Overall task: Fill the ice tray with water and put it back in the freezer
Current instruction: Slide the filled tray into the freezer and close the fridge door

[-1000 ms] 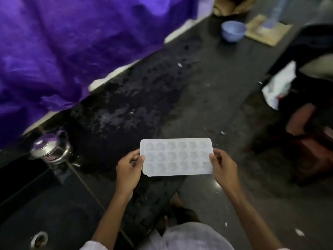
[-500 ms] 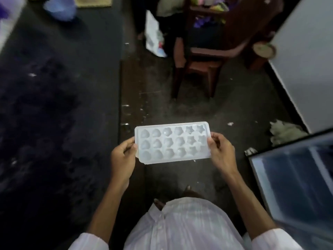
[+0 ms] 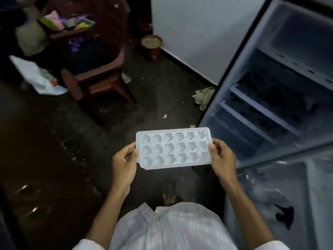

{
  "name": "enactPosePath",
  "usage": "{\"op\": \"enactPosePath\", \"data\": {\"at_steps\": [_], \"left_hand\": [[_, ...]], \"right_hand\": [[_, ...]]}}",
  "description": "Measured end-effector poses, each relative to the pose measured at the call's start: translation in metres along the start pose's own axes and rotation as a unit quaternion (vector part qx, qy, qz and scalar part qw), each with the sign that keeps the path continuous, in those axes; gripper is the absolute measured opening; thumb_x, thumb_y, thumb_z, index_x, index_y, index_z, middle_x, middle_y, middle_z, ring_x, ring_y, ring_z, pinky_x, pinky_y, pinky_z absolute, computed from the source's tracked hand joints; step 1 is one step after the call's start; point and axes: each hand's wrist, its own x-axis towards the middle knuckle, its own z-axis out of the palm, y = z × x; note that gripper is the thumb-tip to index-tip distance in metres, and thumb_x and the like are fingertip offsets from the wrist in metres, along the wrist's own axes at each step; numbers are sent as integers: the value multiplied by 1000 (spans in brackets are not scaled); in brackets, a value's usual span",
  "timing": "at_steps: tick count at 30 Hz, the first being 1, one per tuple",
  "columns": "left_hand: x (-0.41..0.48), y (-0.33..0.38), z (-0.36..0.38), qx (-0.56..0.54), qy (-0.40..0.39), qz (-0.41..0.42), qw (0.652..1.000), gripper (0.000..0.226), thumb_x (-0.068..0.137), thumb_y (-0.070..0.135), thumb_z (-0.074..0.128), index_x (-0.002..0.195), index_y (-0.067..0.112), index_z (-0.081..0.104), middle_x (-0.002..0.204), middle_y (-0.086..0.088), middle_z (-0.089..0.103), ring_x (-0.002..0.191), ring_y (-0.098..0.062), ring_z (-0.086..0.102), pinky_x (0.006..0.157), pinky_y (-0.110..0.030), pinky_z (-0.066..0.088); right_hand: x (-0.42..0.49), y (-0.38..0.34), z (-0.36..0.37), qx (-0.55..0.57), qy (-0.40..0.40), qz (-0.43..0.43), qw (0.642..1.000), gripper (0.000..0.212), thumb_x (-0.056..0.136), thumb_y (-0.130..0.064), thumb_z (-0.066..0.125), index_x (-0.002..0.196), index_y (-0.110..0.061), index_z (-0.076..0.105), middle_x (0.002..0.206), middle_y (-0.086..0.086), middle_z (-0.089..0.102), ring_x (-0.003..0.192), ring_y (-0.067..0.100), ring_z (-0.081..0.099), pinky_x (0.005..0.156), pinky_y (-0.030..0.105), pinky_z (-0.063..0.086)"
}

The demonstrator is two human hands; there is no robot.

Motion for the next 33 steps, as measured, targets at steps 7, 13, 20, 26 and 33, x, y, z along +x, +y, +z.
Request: {"op": "enactPosePath", "data": {"at_steps": [7, 13, 20, 26, 33], "left_hand": [[38, 51, 96, 6, -137, 53, 989, 26, 98, 5, 57, 116, 20, 67, 93, 13, 72, 81, 8, 69, 69, -11, 55], [76, 101, 173, -17, -257, 66, 964, 26, 96, 6, 61, 117, 19, 68, 96, 9, 76, 89, -1, 72, 76, -18, 56], [117, 170, 264, -2, -366, 116, 923, 39, 92, 0, 61, 129, 9, 64, 122, -1, 70, 110, -8, 66, 100, -33, 53], [130, 222, 334, 3, -408, 135, 903, 39, 95, -4, 53, 132, 6, 60, 121, -1, 67, 109, -10, 62, 95, -23, 51], [149, 247, 424, 24, -436, 155, 886, 37, 95, 3, 53, 132, 8, 61, 122, -1, 67, 108, -13, 64, 96, -25, 53]], "right_hand": [[28, 7, -63, 114, 136, 71, 982, 21, 98, -21, 53, 114, -23, 66, 104, -10, 70, 93, 3, 66, 77, 22, 51], [60, -3, -106, 150, 242, 91, 954, 18, 99, -20, 52, 110, -28, 64, 101, -14, 68, 92, 0, 64, 76, 21, 50], [112, -29, -151, 174, 335, 91, 922, 21, 98, -17, 52, 94, -30, 68, 96, -12, 72, 85, -1, 67, 67, 13, 48], [165, -41, -192, 197, 363, 102, 905, 18, 99, -14, 50, 105, -23, 65, 91, -16, 65, 83, -4, 60, 64, 7, 46], [242, -15, -241, 183, 371, 110, 904, 25, 95, -16, 54, 114, -10, 68, 108, 1, 70, 104, 18, 64, 96, 36, 52]]}}
